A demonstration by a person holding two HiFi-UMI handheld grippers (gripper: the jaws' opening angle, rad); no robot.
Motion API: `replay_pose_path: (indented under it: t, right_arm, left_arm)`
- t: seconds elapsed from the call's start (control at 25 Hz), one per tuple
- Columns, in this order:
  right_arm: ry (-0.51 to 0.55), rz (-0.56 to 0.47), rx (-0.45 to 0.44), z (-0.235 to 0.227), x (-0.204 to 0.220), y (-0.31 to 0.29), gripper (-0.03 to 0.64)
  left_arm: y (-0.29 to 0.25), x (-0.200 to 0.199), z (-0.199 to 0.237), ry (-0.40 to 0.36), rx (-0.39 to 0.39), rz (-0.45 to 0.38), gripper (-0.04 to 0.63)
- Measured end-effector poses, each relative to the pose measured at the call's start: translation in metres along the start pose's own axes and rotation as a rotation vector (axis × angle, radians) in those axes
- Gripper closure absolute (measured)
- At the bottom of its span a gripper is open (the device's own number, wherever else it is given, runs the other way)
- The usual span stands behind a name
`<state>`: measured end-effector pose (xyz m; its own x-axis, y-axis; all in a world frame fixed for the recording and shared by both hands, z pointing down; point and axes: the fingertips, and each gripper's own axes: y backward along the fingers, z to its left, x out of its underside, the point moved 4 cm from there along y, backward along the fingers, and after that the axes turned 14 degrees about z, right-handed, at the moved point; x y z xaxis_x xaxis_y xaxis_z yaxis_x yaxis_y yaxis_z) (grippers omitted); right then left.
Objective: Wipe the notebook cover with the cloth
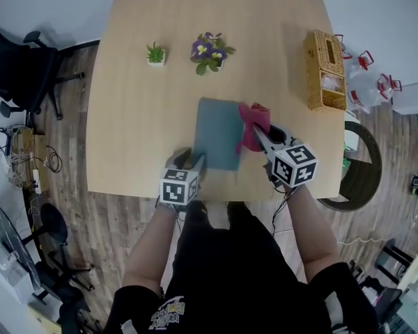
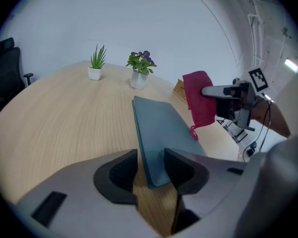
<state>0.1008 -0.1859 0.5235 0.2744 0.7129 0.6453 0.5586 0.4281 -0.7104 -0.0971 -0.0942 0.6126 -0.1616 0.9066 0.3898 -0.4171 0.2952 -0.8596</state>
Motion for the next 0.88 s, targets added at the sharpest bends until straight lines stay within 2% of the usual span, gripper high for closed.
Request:
replay_pose_path:
  t: [0.44, 0.64, 0.88]
  right_arm:
    - [0.34, 0.167, 0.246, -0.039, -0.021, -0.054, 0.551]
    - [0.483, 0.265, 0.274, -0.034, -0.012, -0.081, 0.551]
    - [0.5, 0.294, 0.242, -0.017, -0.002, -0.091, 0.552]
  left_arm:
    - [-0.003, 0.003, 0.0, -0.019, 0.01, -0.023, 0.434]
    - [-0.003, 0.002, 0.002, -0.011, 0.022, -0.021, 0.437]
    - [-0.003, 0.001, 0.004, -0.003, 0.028, -0.016, 0.44]
